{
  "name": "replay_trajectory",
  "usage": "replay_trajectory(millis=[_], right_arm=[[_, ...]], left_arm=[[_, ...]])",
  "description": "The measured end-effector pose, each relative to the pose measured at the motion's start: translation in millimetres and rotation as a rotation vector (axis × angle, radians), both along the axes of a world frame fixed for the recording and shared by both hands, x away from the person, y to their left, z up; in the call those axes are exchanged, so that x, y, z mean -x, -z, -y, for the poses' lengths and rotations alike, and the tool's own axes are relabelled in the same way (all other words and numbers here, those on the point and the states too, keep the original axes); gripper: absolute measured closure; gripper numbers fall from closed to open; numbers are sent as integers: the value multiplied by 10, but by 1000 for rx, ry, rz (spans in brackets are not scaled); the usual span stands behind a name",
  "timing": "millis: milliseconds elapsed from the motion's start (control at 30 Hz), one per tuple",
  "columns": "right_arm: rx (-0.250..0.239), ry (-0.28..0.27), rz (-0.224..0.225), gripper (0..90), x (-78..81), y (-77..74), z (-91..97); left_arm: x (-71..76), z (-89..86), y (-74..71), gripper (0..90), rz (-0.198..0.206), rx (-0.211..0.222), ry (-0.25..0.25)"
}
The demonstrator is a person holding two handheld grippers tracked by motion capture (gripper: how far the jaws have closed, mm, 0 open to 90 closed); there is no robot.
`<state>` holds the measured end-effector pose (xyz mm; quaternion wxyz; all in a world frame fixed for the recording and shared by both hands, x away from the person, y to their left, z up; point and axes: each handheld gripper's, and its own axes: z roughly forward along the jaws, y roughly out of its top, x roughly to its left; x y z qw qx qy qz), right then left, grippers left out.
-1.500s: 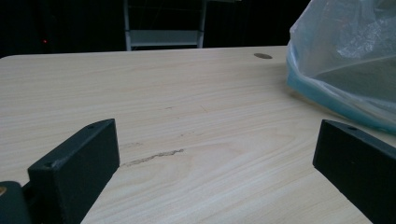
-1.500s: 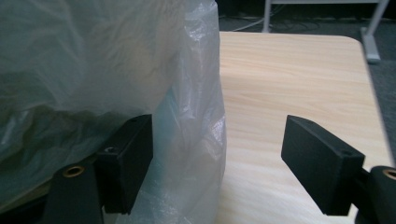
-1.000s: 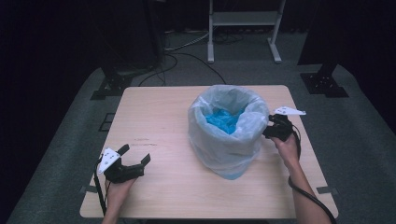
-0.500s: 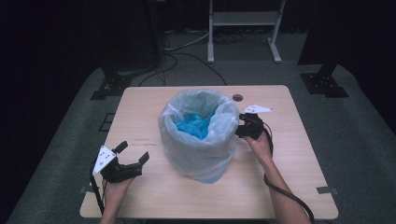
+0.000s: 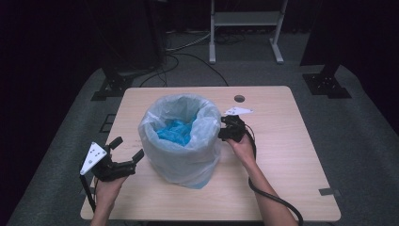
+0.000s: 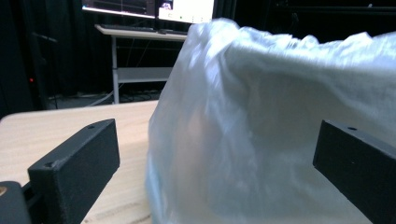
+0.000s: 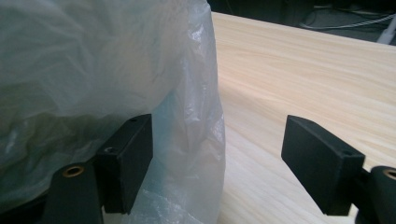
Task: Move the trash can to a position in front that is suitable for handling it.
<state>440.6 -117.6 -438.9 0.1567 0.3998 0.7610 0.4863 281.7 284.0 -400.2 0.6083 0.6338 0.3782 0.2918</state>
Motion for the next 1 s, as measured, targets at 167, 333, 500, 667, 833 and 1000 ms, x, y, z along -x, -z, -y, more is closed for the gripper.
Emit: replay_trajectory(millis=[167, 333, 500, 667, 833, 1000], right_arm=[[3, -37, -23, 200, 12, 29, -127], [-26, -5, -47, 184, 33, 67, 109], [-47, 2, -49, 178, 117, 33, 390], [-43, 4, -37, 178, 200, -32, 587], [-51, 2, -21, 178, 263, -97, 701], [-71, -10, -6, 178, 327, -169, 788]], left_arm=[[-6, -102, -107, 0, 10, 15, 5], [-39, -116, -210, 0, 11, 21, 26], [-142, -69, -324, 0, 9, 30, 61], [-240, -17, -422, 0, 9, 52, 85], [-394, 70, -488, 21, -26, 34, 120], [-536, 138, -496, 82, -89, 13, 146]])
